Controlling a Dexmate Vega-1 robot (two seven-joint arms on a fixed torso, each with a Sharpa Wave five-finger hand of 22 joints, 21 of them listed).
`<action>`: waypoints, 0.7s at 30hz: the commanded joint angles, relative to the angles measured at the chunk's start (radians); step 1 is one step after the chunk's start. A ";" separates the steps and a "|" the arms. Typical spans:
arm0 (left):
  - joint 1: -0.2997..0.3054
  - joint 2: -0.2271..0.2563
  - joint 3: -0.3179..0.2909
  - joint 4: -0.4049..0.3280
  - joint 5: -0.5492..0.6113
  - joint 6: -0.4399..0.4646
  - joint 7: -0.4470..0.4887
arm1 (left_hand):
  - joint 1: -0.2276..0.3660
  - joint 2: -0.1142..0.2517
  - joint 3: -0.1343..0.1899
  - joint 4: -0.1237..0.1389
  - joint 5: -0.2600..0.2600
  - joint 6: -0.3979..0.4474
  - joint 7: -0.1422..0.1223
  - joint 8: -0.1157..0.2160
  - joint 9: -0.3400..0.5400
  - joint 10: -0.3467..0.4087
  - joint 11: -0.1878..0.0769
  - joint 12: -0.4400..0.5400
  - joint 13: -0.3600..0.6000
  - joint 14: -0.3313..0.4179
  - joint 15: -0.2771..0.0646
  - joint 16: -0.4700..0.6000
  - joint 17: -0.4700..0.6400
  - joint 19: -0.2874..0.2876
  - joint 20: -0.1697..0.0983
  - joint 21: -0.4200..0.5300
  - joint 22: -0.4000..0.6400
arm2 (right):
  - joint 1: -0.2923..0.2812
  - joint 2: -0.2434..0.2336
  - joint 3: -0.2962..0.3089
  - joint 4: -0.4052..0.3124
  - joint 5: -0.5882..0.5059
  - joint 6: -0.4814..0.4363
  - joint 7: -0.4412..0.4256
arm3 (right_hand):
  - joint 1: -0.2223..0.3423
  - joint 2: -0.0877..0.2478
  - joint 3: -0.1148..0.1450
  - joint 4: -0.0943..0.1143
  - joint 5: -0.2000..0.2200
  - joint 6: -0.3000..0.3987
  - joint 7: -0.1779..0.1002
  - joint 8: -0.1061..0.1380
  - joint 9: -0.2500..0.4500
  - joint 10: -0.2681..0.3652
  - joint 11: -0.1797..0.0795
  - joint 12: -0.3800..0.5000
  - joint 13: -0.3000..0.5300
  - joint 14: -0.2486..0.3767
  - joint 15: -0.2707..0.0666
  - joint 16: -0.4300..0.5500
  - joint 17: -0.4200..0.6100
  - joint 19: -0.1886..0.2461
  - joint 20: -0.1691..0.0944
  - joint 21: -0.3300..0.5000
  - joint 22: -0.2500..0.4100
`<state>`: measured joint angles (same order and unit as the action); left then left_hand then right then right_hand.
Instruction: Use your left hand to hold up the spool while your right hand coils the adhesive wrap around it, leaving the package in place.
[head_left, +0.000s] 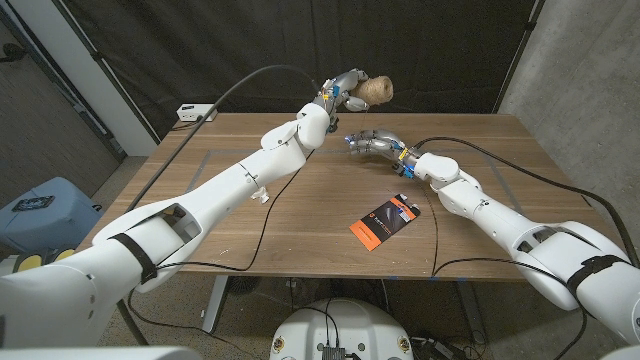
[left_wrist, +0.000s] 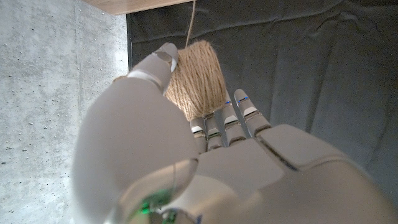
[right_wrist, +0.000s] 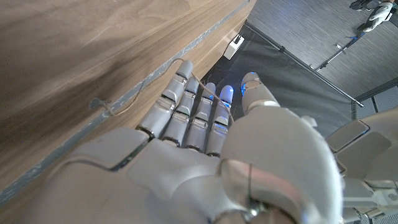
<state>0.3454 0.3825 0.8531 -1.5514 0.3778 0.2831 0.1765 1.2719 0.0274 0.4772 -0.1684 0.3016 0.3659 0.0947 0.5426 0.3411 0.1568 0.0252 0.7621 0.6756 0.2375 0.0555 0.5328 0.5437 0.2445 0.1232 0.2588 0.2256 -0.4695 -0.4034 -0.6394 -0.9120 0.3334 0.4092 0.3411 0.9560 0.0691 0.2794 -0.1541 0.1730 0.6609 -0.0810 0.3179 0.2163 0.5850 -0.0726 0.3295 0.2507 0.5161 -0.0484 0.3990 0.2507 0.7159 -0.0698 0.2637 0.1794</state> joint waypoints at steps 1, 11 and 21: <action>0.002 0.003 -0.001 -0.003 -0.007 0.000 0.007 | -0.024 0.037 0.016 0.007 0.007 0.019 0.011 0.041 0.083 0.006 0.005 0.004 0.051 0.004 0.008 0.005 0.002 -0.007 0.000 -0.001 0.002 | -0.033 -0.020 -0.003 -0.086 -0.022 -0.054 -0.067 | 0.015 0.001 -0.013 0.001 0.001 0.046 -0.009 0.015 0.002 0.042 -0.008 0.017 0.001 0.033 -0.150 0.022 0.010 0.025 -0.078 0.014 0.005; -0.001 -0.003 0.001 0.006 -0.010 -0.004 0.012 | -0.023 0.039 0.017 0.006 0.009 0.019 0.010 0.040 0.083 0.006 0.007 0.004 0.052 0.003 0.007 0.005 0.003 -0.008 0.000 -0.001 0.002 | -0.053 -0.038 0.000 -0.142 -0.031 -0.096 -0.112 | 0.042 0.011 -0.022 -0.004 0.004 0.133 -0.022 0.038 0.002 0.124 -0.023 0.041 -0.001 0.102 -0.170 0.057 0.021 0.068 -0.086 0.032 0.008; -0.003 -0.009 -0.001 0.015 -0.021 -0.007 0.013 | -0.025 0.039 0.019 0.006 0.013 0.021 0.010 0.039 0.083 0.005 0.006 0.002 0.053 0.004 0.006 0.004 0.000 -0.009 0.000 0.000 0.002 | -0.072 -0.053 0.006 -0.193 -0.043 -0.136 -0.163 | 0.063 0.022 -0.021 -0.005 0.006 0.224 -0.029 0.066 0.003 0.217 -0.033 0.068 -0.006 0.180 -0.174 0.071 0.014 0.108 -0.094 0.051 0.009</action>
<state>0.3458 0.3804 0.8531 -1.5473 0.3662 0.2812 0.1855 1.2668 0.0308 0.4800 -0.1712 0.3046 0.3658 0.0949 0.5427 0.3411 0.1567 0.0251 0.7616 0.6757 0.2375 0.0555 0.5324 0.5420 0.2409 0.1196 0.2593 0.2255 -0.5214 -0.4405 -0.6397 -1.0523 0.3014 0.3162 0.2289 1.0057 0.0925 0.2592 -0.1558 0.1730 0.8677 -0.1091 0.3759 0.2162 0.7790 -0.1068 0.3855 0.2460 0.6791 -0.0647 0.4631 0.2647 0.8141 -0.0930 0.3086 0.1841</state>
